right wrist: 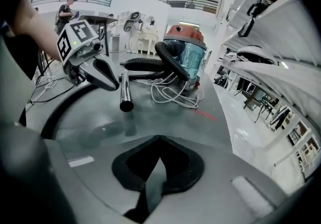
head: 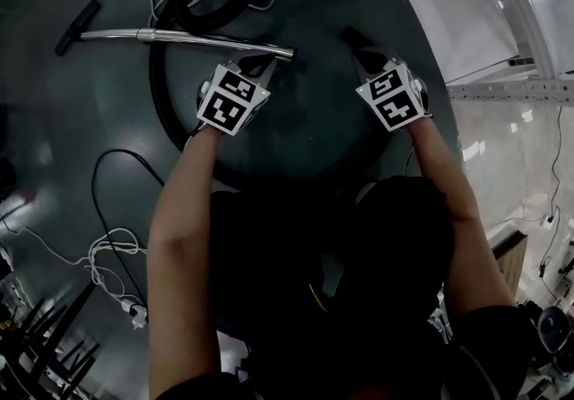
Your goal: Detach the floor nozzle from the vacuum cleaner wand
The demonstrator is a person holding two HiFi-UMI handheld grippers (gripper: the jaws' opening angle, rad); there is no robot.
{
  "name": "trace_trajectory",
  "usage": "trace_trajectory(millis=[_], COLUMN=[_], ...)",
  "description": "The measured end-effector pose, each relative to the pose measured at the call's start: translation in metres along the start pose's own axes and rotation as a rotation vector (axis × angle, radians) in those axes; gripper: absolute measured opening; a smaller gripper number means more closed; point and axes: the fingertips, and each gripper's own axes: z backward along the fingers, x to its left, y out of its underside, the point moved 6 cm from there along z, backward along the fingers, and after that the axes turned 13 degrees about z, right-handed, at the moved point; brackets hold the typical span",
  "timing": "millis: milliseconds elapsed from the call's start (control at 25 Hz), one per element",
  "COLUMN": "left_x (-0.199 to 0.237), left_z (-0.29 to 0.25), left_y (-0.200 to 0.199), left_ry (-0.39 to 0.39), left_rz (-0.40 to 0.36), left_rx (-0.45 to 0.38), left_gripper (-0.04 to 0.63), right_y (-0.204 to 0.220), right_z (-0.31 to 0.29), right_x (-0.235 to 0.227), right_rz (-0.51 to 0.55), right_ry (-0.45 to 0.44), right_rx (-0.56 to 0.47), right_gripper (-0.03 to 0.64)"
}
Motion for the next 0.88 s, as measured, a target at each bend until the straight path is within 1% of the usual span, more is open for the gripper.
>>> trace_trajectory(millis=[80,200,360,400,480,560,680,760,880], left_x=[-0.003,0.000,0.009,0.010,0.011,0.010,0.006,0.005,0.007], left_z=[-0.001,0.003,0.007,0.009,0.012,0.013,0.011,0.009,0.009], left_y=[-0.001,-0.011,-0.016,-0.015,-0.012,-0.010,-0.007,-0.004,-0.002], left_ry=[0.009,-0.025,-0.083,-0.098,-0.130,-0.145,-0.127,-0.120,-0.126], left_rz=[0.061,0.136,0.335,0.376,0.425,0.432,0.400,0.386,0.397], left_rx=[-0.026,-0.110,-0.234,-0.256,-0.283,-0.290,-0.266,-0.246,-0.239], left_gripper=[0.011,0.011,0.011,0.011,0.011,0.011,0.011,0.011,0.011], right_y=[-0.002,-0.012,-0.028,-0.032,-0.036,-0.038,-0.039,-0.038,-0.038], right_z=[0.001,0.001,0.005,0.006,0.010,0.013,0.017,0.018,0.019], right_x=[0.000,0.000,0.001,0.001,0.000,-0.001,0.001,0.002,0.003], right_rz=[-0.061,-0.132,-0.210,-0.229,-0.267,-0.285,-0.284,-0.299,-0.309], right_ry=[0.008,0.035,0.070,0.080,0.107,0.139,0.176,0.184,0.188], right_rx=[-0.005,-0.031,-0.082,-0.096,-0.122,-0.141,-0.163,-0.175,-0.176], right_gripper=[-0.002,-0.002,-0.002,-0.002,-0.002,-0.002,-0.002,-0.003,-0.003])
